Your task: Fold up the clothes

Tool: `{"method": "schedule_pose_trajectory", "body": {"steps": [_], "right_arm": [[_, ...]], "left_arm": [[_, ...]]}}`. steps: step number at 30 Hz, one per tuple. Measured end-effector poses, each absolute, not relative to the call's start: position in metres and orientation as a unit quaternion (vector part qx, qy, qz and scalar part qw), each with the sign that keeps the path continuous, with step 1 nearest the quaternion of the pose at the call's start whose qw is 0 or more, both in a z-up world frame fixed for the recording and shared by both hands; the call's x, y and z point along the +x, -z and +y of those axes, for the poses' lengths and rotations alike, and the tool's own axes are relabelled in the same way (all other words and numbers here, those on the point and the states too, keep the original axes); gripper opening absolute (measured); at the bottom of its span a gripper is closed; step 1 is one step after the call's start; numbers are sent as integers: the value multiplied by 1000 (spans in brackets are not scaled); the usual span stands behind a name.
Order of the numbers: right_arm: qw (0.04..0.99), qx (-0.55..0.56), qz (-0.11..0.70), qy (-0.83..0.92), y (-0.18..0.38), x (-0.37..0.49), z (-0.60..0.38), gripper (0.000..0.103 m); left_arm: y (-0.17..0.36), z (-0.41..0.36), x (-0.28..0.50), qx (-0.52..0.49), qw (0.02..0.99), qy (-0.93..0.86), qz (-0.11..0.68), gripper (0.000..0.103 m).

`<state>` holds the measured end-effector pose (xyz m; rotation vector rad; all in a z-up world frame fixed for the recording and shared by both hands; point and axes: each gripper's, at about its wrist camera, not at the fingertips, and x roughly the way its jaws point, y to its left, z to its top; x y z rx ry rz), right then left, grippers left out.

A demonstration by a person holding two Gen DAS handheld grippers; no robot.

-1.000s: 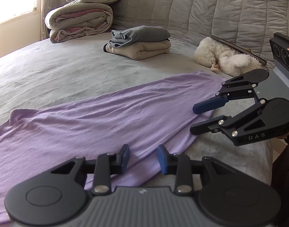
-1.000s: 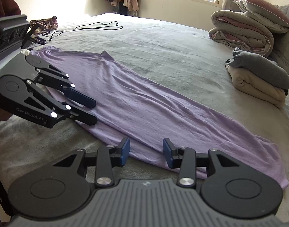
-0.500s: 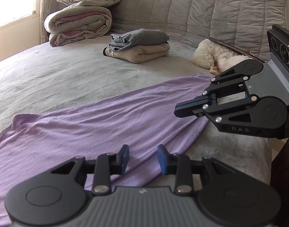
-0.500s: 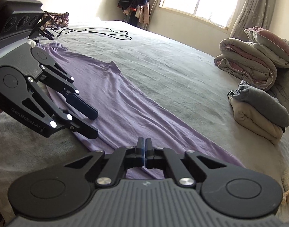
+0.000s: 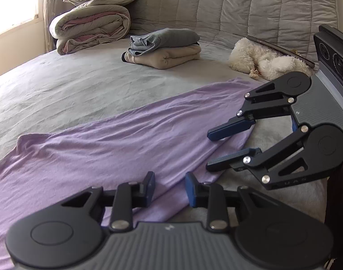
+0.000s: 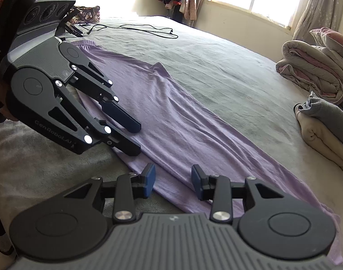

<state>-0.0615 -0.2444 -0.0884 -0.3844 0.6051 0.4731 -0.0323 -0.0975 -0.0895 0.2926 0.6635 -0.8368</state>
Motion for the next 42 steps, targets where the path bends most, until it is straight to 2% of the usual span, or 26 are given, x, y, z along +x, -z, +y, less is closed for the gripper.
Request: {"method": "schedule_pose_trajectory", "body": {"steps": [1,3,6,12,14,15,16,19,20,22,24,25,34,42], "right_arm": [[910,-187,293,-227,88,-60,-244,29],[911,-187,291,-223,88,-57,-243,8],[914,-182,285,-223,84,-55,-244,0],[926,-139,264,-230,66,-56,-255,0],[927,-126,265,-233,64,-55,-257,0],[927,-125,265,-234,65,-55,-256,0],[926,-129,267,-233,67,-56,-255,0],[923,-141,271,-232,73,-58,-250,2],[923,-147,271,-230,75,-60,-249,12],[921,-161,268,-230,79,-65,-244,19],[920,-183,265,-225,84,-69,-240,41],[919,-194,263,-219,87,-70,-238,41],[935,-251,225,-113,102,-66,-241,40],[939,-259,227,-8,108,-61,-280,16]], "left_arm": [[89,-97,-32,137,851,397,316,30],[89,-98,-33,138,851,397,315,30],[90,-97,-34,140,852,397,312,32],[88,-96,-29,133,864,378,304,32],[89,-98,-29,133,869,370,301,25],[89,-99,-28,135,870,366,300,10],[90,-100,-28,138,872,363,299,3],[88,-99,-28,135,877,357,291,1],[86,-98,-28,133,879,356,288,1],[85,-96,-28,130,881,354,286,1],[84,-96,-29,129,882,354,283,1],[83,-96,-30,129,882,355,281,1],[83,-93,-40,135,880,367,269,1],[87,-88,-50,141,881,372,255,1]]}}
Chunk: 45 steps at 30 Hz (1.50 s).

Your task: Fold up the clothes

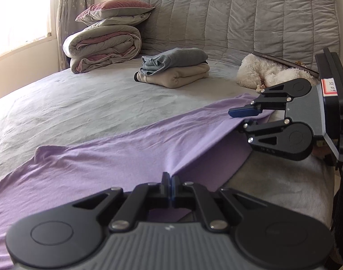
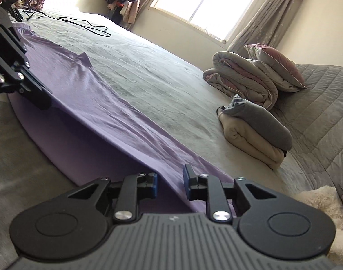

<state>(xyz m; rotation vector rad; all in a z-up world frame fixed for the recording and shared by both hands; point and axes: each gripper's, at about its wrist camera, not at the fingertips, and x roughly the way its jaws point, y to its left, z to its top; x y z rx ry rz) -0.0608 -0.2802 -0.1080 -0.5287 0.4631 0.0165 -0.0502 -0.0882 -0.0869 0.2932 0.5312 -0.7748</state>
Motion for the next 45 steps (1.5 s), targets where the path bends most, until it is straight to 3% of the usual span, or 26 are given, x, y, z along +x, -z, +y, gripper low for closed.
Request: {"method": "schedule_pose_trajectory", "body": {"steps": [8,20,35,38,41,43,45], "right_arm": [[927,-254,264,82,120,-55,-331,0],[922,-280,248,96,118,-73,-333,0],[907,-291,292,86,121,-79,-344,0],[907,-276,306,84,117,-85,-351,3],[912,-242,322,73,109,-90,-359,13],[917,-215,329,66,103,-93,-365,16],[922,-187,335,59,97,-95,-370,30]], "left_arm": [[86,-90,-59,152,885,372,235,1],[82,-87,-77,180,884,372,220,1],[97,-82,-72,183,856,395,281,3],[95,-76,-69,166,849,403,299,6],[92,-69,-64,141,845,408,316,11],[89,-66,-60,124,845,406,324,25],[85,-63,-56,112,851,398,323,30]]}}
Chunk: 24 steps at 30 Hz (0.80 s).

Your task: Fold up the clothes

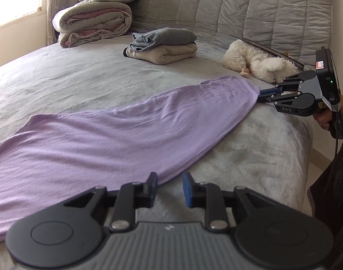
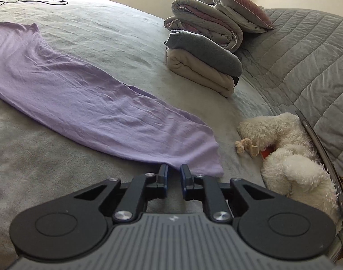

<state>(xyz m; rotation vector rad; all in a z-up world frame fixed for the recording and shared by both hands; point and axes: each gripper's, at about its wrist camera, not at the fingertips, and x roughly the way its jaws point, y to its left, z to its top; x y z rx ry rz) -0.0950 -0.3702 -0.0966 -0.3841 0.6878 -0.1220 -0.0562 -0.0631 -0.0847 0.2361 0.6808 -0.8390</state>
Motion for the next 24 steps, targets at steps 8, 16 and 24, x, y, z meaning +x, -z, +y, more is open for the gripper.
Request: {"method": "schedule_pose_trajectory", "body": {"steps": [8,16,24], "right_arm": [[945,-42,324,10,67,-89,-371,44],[947,32,318,-41,54,-57,-339,46],[943,61,319,-72,48,-30,-313,51]], "left_arm": [[61,-54,-40,81,881,354,305,47],[56,-47,-16,73,902,283,318,57],[57,-37,5,53,911,232,335,60]]}}
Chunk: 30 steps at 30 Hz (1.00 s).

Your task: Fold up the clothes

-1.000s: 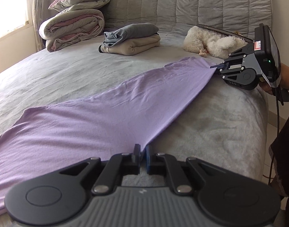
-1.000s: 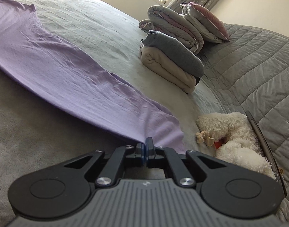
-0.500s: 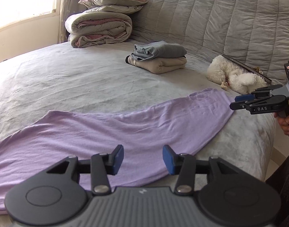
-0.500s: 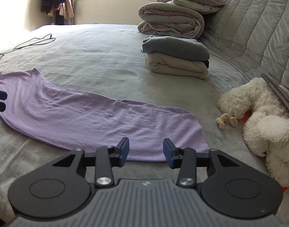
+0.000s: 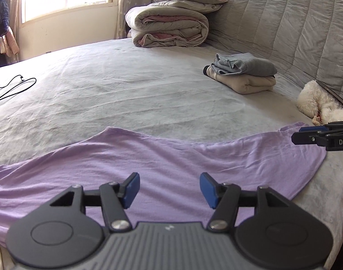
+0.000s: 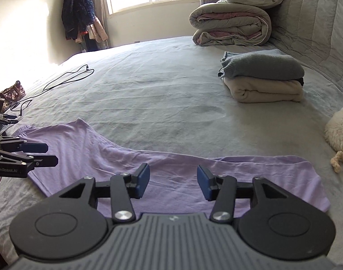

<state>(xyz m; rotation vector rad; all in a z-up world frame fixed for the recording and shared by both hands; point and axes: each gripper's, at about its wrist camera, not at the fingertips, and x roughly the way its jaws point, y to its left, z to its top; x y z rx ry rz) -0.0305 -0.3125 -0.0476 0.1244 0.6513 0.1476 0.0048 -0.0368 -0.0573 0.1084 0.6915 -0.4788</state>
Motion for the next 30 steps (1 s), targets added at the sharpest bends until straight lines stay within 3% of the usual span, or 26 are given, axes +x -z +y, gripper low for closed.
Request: {"method": "schedule_pose_trajectory", "body": {"steps": [8,18,26,30], "right_arm": [[938,54,328,-99,52,0,-289,51],[930,42,330,-159,66,38,-257,51],[919,62,337,-193,73,58,-241,50],[913,56,348,-206,75,72,-228,43]], "left_arm": [[59,-29,37,4,918,201,342,59],[78,-14,74,-47,924,167,342,27],[89,-8,87,-64,923,174,337,21],[96,-5,94,-75,919,174,345,17]]}}
